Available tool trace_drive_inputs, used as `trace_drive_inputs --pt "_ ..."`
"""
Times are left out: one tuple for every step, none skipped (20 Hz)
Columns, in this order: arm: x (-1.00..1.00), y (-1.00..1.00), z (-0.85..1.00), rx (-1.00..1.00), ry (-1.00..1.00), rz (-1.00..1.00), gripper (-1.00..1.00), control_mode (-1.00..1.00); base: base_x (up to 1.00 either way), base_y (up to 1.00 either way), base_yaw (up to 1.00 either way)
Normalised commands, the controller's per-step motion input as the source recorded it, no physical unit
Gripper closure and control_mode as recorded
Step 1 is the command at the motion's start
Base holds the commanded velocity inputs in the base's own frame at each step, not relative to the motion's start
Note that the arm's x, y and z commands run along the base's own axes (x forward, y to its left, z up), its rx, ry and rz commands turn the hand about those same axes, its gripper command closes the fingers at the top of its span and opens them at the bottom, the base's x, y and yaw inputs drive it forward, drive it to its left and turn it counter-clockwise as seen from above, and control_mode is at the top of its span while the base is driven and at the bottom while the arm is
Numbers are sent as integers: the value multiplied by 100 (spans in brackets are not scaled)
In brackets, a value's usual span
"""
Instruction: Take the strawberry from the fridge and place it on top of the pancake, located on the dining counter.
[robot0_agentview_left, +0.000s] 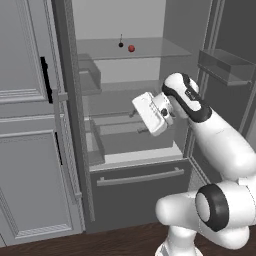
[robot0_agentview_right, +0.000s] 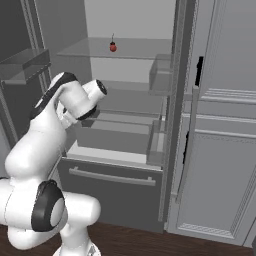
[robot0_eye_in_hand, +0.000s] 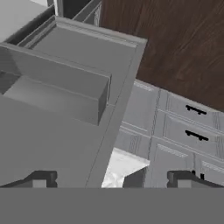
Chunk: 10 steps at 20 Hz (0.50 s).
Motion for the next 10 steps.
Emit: trace_drive_inputs --pt "0 -88 0 -56 -45 29 -100 -100 0 0 0" --pt "0 -93 0 -54 -47 33 -100 -100 0 0 0" --pt "0 -95 0 -54 -47 36 -100 -100 0 0 0" --pt "0 -91 -1 -55 -47 39 -100 -100 0 0 0" --pt "0 -94 -7 -54 -47 45 -100 -100 0 0 0" --pt "0 -100 -11 -52 -46 46 -100 -100 0 0 0" --pt "0 -100 -14 -47 -45 48 -100 -100 0 0 0" --pt "0 -100 -14 -47 -47 49 -100 -100 0 0 0" --pt "-2 -96 -15 -44 -50 53 -100 -100 0 0 0" --pt "-10 -83 -24 -43 -53 57 -100 -100 0 0 0"
